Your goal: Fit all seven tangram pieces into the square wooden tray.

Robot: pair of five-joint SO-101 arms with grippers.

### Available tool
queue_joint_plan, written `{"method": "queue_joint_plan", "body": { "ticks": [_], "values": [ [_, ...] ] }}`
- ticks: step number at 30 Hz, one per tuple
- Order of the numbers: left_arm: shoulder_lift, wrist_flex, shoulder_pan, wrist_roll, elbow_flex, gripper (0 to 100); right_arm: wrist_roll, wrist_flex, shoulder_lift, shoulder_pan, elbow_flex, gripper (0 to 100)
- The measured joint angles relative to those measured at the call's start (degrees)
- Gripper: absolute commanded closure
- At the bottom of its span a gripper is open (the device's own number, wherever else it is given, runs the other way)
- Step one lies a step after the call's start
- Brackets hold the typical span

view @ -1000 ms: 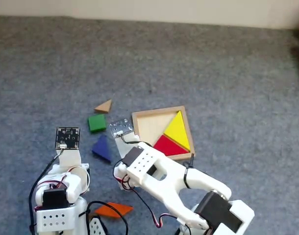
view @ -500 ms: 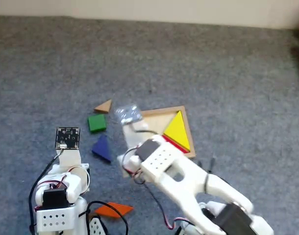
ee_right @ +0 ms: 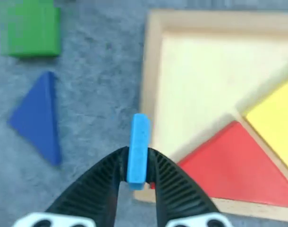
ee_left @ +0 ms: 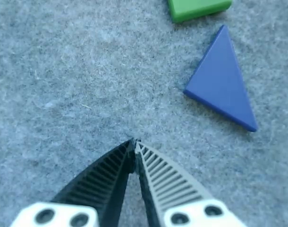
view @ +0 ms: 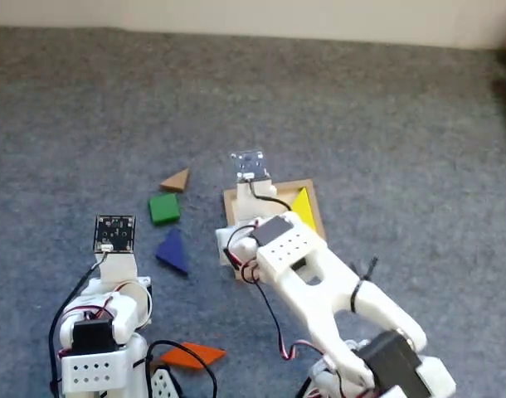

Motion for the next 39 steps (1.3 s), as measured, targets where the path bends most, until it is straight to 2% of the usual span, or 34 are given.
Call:
{"method": "queue_joint_plan", "body": {
  "ticks": [5,10,12,20,30,39],
  "values": [
    [0.0,0.0,0.0,0.0,0.0,99,0.0,-0.53,4.48,0.53,-1.23,98.7],
    [0.0,0.0,0.0,0.0,0.0,99,0.09,-0.62,4.66,0.53,-1.23,85.0],
    [0.0,0.0,0.0,0.0,0.0,99,0.09,-0.7,4.66,0.53,-1.23,82.7],
    [0.0,0.0,0.0,0.0,0.0,99,0.09,-1.23,4.66,0.7,-1.23,82.7],
    [0.0,0.0,0.0,0.0,0.0,99,0.09,-1.23,4.31,4.22,-1.32,82.7],
    [0.0,0.0,0.0,0.0,0.0,99,0.09,-0.7,-7.3,4.66,-1.23,82.7]
  ]
}}
